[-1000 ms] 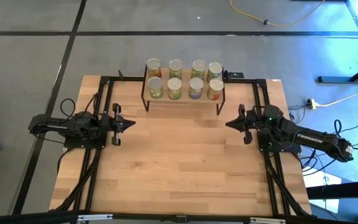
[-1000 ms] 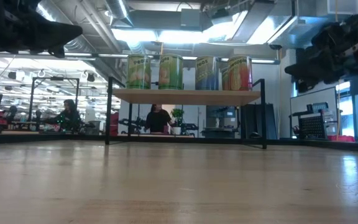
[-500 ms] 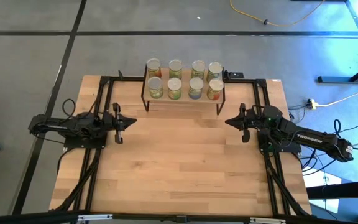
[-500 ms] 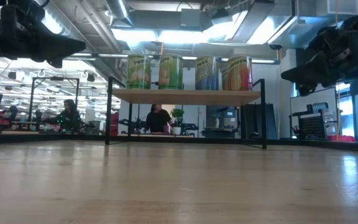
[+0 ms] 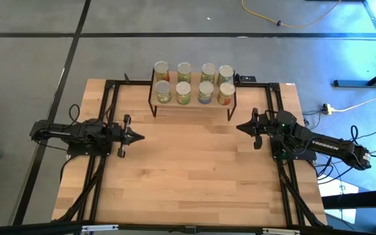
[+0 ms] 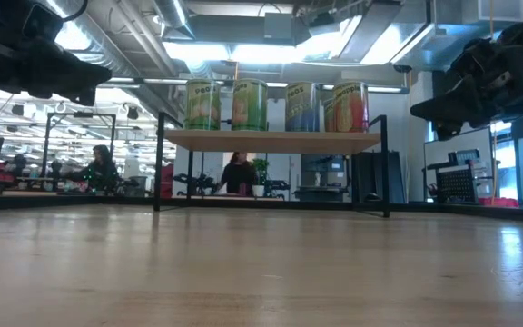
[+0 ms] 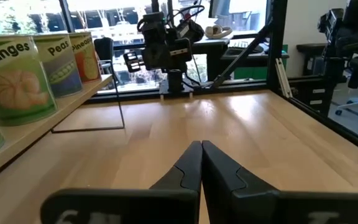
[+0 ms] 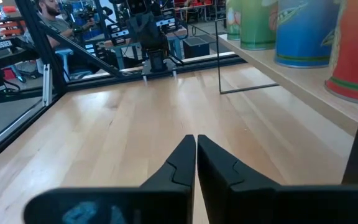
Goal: Pick and place cans onto a shelf
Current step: Return to Home Position
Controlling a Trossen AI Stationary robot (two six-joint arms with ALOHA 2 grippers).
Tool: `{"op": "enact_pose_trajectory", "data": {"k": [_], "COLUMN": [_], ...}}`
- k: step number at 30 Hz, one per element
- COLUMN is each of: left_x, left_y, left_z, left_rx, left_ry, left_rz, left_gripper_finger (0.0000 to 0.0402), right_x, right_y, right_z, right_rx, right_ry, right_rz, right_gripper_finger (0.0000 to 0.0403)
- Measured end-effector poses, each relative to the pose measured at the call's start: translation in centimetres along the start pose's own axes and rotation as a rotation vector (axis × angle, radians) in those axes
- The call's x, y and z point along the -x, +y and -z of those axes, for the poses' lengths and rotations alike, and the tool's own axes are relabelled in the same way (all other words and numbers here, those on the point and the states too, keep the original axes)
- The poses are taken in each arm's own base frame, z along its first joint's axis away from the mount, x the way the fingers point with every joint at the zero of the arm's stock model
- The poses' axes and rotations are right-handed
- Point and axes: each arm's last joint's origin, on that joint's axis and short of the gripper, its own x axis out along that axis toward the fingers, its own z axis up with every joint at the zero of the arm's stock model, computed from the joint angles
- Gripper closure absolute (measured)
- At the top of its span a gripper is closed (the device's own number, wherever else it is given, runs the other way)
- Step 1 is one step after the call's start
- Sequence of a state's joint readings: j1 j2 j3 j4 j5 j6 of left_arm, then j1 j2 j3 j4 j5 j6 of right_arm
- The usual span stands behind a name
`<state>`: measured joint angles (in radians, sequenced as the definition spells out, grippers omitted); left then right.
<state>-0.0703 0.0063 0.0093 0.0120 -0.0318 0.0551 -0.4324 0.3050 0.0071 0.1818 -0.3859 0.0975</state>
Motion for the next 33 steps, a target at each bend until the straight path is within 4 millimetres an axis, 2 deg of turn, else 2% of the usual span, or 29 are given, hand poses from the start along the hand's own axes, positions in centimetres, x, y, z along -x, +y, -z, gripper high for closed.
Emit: {"op": "enact_pose_trajectory", "data": {"k": [24,33], "left_x": [0.0,0.0], "left_y": [0.0,0.0], "left_z": [0.01,0.01], "left_rx": [-0.028,-0.026], "left_ry": [0.001,0.001], "left_rz": [0.001,0.001], "left_gripper_finger": [0.0402,0.0401], "right_x": [0.01,0.42], "right_y": [0.01,0.23], "right_z": [-0.03,-0.6], "right_rx": [0.001,0.026], "right_ry": [-0.002,-0.063], "right_rz": [0.0,-0.006], "right_gripper_finger": [0.0383,0.0382]}}
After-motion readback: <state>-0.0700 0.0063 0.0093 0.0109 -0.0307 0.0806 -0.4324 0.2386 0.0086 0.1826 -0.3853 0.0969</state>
